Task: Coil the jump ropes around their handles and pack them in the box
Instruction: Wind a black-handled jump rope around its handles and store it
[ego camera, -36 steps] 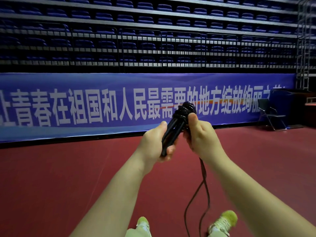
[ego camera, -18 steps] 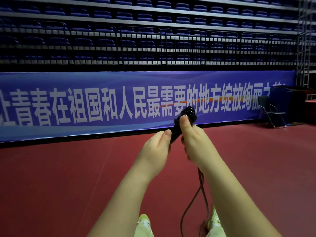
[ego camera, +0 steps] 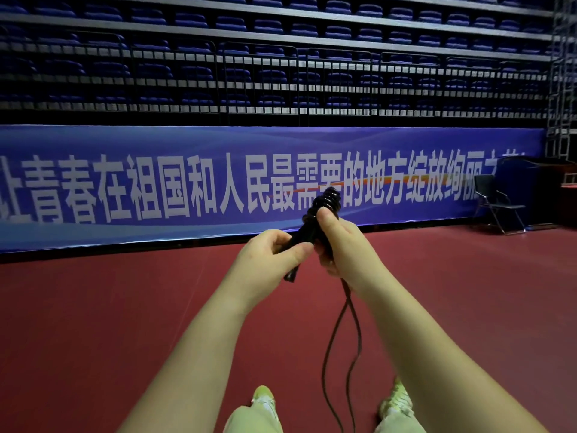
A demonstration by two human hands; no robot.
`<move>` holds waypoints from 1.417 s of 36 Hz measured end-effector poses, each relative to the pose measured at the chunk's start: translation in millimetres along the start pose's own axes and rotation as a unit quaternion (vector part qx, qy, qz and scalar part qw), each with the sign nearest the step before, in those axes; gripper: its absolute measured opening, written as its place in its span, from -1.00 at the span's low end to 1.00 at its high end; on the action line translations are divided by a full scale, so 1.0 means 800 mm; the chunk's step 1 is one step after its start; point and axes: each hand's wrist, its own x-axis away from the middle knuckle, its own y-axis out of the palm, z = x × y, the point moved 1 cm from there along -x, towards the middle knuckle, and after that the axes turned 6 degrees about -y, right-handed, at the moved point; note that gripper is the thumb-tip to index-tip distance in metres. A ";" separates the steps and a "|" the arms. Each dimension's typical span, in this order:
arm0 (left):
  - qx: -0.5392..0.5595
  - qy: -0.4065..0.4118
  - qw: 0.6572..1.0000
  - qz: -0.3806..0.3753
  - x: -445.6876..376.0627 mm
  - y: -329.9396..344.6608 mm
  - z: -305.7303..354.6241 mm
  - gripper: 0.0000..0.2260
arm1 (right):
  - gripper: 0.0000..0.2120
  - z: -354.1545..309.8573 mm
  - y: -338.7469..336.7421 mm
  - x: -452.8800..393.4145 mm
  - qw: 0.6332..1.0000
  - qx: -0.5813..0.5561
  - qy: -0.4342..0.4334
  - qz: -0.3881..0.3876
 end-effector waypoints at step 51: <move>-0.381 0.043 0.923 0.040 -0.092 0.002 0.102 -0.70 | -0.39 -0.035 -0.055 -0.088 0.987 -0.097 0.128 -0.010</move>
